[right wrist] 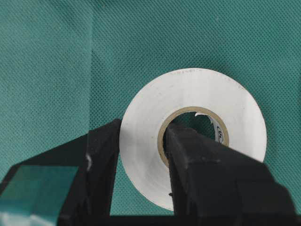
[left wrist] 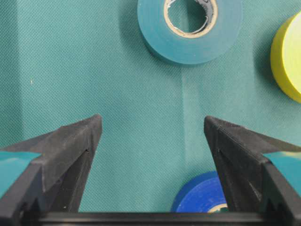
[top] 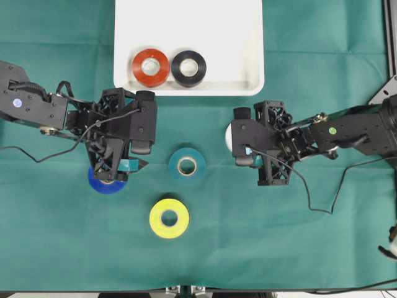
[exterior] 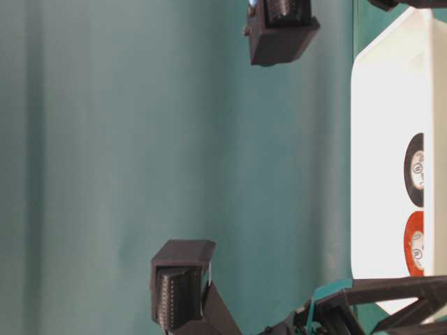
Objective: Put the tape alternately from left to right into the white case.
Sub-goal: 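Lower the right gripper onto the white tape roll and grasp it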
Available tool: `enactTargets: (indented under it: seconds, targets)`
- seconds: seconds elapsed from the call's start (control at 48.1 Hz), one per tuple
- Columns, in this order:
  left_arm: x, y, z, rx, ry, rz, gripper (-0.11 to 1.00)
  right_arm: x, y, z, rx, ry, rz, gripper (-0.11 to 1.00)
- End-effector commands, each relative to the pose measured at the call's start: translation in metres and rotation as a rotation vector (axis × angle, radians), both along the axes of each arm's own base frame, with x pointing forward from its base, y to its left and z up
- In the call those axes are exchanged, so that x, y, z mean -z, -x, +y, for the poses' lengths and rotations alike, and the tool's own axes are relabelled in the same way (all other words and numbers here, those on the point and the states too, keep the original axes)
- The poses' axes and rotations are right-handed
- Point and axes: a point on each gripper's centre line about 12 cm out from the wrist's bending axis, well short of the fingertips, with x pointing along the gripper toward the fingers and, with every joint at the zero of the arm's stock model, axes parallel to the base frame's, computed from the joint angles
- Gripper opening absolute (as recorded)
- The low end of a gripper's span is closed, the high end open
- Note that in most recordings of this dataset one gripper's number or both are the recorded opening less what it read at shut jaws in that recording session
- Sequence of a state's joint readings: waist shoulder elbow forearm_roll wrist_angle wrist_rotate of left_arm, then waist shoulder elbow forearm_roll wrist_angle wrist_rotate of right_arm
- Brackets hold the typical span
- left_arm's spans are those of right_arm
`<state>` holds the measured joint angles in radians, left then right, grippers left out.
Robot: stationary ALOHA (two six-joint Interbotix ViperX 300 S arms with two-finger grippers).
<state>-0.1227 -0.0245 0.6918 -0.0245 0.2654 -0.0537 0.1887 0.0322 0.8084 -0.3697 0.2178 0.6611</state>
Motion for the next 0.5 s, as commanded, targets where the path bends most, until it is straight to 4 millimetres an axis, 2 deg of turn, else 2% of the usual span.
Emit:
enactTargets:
  seconds: [0.0,0.27,0.478]
  targets:
    - [-0.014,-0.005,0.000,-0.003,0.006,-0.046,0.84,-0.010,-0.007,0.001,0.001,-0.002,-0.030,0.32]
    - [-0.015,-0.005,0.001,-0.004,0.007,-0.049,0.84,-0.033,-0.009,0.003,-0.006,-0.016,-0.100,0.32]
    - [-0.015,-0.005,0.000,-0.003,0.007,-0.047,0.84,-0.070,-0.007,0.005,-0.009,-0.040,-0.205,0.32]
